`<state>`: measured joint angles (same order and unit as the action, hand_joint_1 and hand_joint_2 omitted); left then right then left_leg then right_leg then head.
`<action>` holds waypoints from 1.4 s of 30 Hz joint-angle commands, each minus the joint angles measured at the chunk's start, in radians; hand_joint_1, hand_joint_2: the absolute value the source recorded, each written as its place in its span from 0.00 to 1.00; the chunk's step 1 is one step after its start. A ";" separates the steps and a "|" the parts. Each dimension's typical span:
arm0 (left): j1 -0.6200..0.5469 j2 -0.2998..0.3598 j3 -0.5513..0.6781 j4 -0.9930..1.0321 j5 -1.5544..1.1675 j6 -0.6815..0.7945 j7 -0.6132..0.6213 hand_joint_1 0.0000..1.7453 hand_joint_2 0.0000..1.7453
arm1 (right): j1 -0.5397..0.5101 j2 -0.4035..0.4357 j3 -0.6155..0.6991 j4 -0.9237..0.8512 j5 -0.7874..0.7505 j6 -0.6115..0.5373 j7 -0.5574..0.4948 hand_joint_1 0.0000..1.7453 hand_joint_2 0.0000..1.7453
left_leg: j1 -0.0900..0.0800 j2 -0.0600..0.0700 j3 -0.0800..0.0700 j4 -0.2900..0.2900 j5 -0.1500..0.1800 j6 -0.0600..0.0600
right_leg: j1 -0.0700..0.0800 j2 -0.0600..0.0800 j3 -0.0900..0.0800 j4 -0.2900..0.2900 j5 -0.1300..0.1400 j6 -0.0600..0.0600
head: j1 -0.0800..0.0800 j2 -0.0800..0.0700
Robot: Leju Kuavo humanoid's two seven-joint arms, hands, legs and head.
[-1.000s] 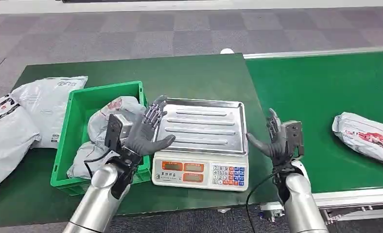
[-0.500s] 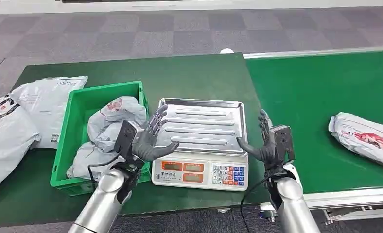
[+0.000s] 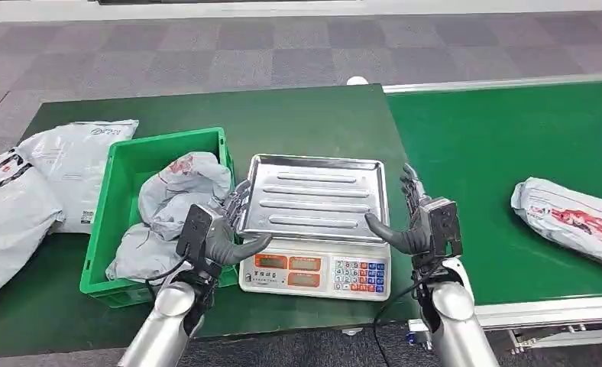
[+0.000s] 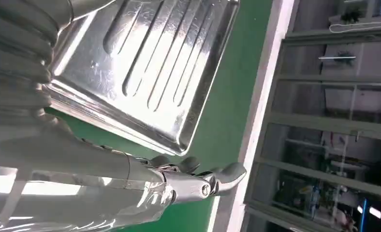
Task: Moved the parcel from conveyor to table for the left to box.
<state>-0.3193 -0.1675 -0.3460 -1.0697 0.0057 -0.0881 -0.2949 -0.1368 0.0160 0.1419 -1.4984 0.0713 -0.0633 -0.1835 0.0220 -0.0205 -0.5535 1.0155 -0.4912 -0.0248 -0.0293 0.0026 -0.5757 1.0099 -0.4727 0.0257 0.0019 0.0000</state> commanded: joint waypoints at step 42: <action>0.057 0.020 0.008 -0.079 -0.001 0.080 0.027 0.00 1.00 | -0.076 -0.168 -0.291 0.430 0.487 -0.412 0.039 0.00 1.00 | 0.000 -0.001 0.002 -0.001 0.000 0.002 | 0.001 -0.002 0.003 -0.003 0.001 -0.001 | 0.000 0.000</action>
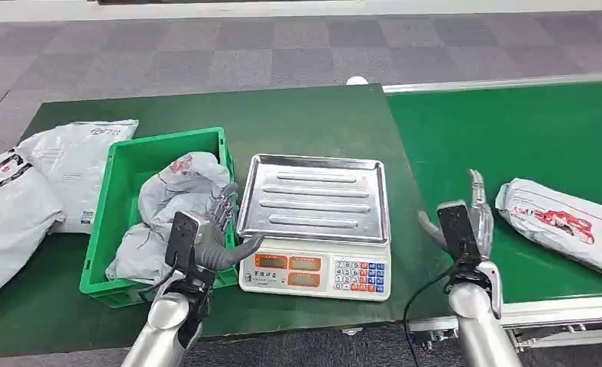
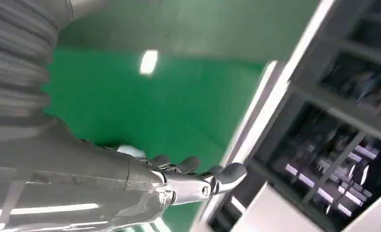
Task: Moved the parcel from conveyor to table for the left to box.
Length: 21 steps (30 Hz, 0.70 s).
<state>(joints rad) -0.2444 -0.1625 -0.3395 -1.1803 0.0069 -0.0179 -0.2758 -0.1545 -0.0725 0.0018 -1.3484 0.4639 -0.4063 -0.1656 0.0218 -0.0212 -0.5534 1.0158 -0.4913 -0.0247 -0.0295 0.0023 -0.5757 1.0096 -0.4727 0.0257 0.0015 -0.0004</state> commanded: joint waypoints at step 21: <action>-0.018 0.015 0.002 0.032 -0.003 0.010 0.008 0.00 1.00 | -0.060 -0.072 -0.150 0.275 0.096 -0.067 0.020 0.00 1.00 | 0.000 0.003 0.002 -0.002 0.000 0.002 | 0.001 0.001 0.001 -0.002 0.001 -0.002 | 0.000 0.000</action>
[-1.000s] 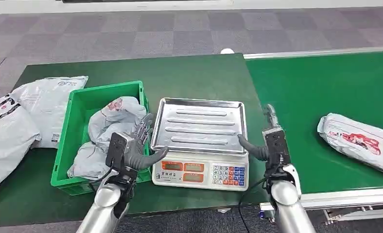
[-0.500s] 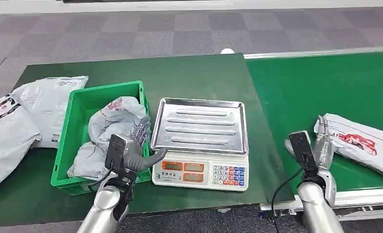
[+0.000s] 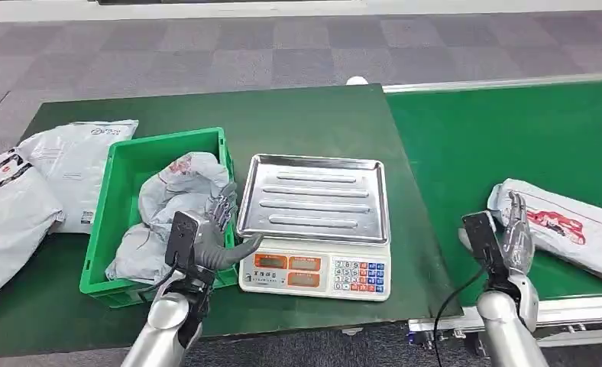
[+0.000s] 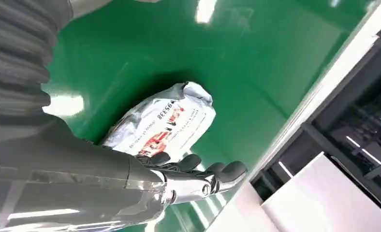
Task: Moved the parcel from conveyor to table for the left to box.
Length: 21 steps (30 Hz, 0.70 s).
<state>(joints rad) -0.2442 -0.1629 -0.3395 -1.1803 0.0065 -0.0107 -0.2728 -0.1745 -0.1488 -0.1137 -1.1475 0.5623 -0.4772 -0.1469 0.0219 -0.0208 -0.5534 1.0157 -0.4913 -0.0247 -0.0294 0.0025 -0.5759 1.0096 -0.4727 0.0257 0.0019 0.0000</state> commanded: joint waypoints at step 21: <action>-0.013 -0.032 -0.094 0.087 -0.019 -0.008 0.018 0.00 1.00 | -0.297 -0.198 -0.153 0.799 0.261 -0.196 0.228 0.00 1.00 | -0.001 -0.001 0.003 -0.001 0.001 0.002 | -0.001 -0.003 0.004 -0.003 0.001 -0.001 | 0.000 0.000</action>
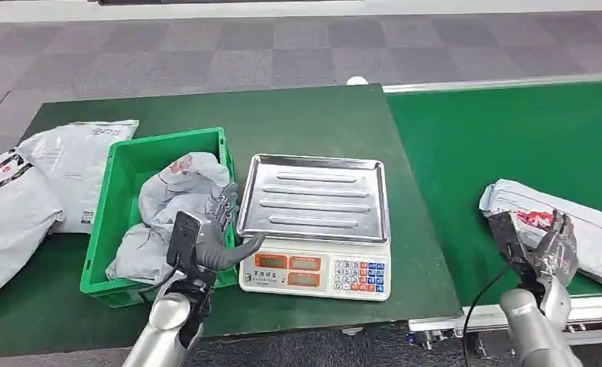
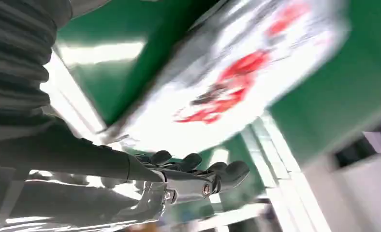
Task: Moved the parcel from conveyor to table for the left to box.
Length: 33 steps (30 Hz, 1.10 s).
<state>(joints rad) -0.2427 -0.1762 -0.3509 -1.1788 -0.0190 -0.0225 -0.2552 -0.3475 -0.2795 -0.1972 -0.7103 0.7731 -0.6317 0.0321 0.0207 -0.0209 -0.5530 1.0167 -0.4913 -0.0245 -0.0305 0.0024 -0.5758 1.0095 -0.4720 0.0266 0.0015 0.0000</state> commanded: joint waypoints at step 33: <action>-0.025 -0.004 -0.089 0.083 0.017 0.004 -0.004 0.00 1.00 | -0.109 -0.058 -0.108 0.350 0.031 -0.043 0.041 0.00 1.00 | 0.000 0.002 0.001 -0.001 -0.001 0.002 | 0.000 0.001 0.001 -0.001 0.000 -0.001 | 0.000 0.000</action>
<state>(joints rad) -0.2374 -0.2037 -0.4051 -1.1521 -0.0027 -0.0206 -0.2609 -0.4145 -0.3506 -0.2701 -0.4189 0.8072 -0.6775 0.0721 0.0206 -0.0208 -0.5533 1.0164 -0.4919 -0.0236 -0.0305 0.0023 -0.5757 1.0095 -0.4721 0.0266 0.0019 -0.0004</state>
